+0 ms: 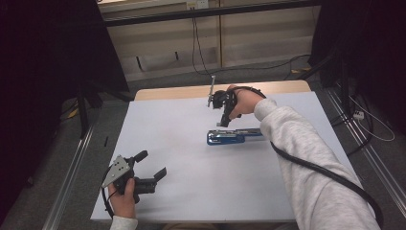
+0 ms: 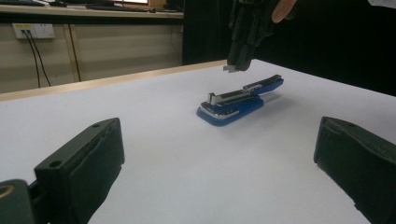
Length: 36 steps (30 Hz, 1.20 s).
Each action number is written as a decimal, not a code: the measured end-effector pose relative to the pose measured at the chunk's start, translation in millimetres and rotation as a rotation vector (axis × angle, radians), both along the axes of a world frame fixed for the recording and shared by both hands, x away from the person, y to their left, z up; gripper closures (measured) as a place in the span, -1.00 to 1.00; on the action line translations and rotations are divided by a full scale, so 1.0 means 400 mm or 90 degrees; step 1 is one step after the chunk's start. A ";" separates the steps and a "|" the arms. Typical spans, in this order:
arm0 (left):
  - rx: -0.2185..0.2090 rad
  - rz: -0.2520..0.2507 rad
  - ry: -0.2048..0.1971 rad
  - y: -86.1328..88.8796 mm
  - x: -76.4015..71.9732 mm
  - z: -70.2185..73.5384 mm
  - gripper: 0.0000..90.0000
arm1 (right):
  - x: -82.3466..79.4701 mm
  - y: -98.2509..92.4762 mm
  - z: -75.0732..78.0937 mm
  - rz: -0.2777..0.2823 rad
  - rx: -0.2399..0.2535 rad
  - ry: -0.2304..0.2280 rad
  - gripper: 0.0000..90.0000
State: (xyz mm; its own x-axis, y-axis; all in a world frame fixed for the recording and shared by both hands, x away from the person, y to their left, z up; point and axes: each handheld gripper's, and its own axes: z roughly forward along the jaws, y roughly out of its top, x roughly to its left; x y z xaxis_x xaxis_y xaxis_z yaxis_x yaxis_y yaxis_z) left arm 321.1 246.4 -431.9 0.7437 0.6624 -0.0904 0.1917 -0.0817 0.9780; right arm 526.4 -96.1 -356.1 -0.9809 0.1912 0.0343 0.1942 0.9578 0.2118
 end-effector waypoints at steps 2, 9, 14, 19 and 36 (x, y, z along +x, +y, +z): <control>-0.009 0.000 0.004 0.000 -0.002 0.000 -0.96 | 0.001 0.001 0.001 -0.001 0.001 -0.002 0.74; -0.005 0.000 0.002 0.001 -0.002 0.000 -0.96 | 0.000 0.008 0.006 0.002 0.005 -0.003 0.74; -0.011 0.001 0.003 -0.001 0.001 0.000 -0.96 | -0.001 0.007 0.009 -0.001 0.004 -0.005 0.74; -0.010 0.003 0.003 -0.002 0.002 0.000 -0.96 | 0.002 0.002 0.012 -0.006 0.004 -0.007 0.74; -0.010 -0.001 0.006 -0.003 0.001 0.000 -0.96 | 0.010 0.024 0.020 -0.006 0.015 -0.010 0.74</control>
State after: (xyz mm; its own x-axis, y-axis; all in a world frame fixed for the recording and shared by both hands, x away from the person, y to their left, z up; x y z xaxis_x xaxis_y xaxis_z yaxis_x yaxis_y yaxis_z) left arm 321.5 245.2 -432.0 0.7441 0.6592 -0.1082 0.2014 -0.0670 0.9772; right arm 530.3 -86.7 -348.1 -0.9796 0.1995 0.0228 0.1991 0.9509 0.2368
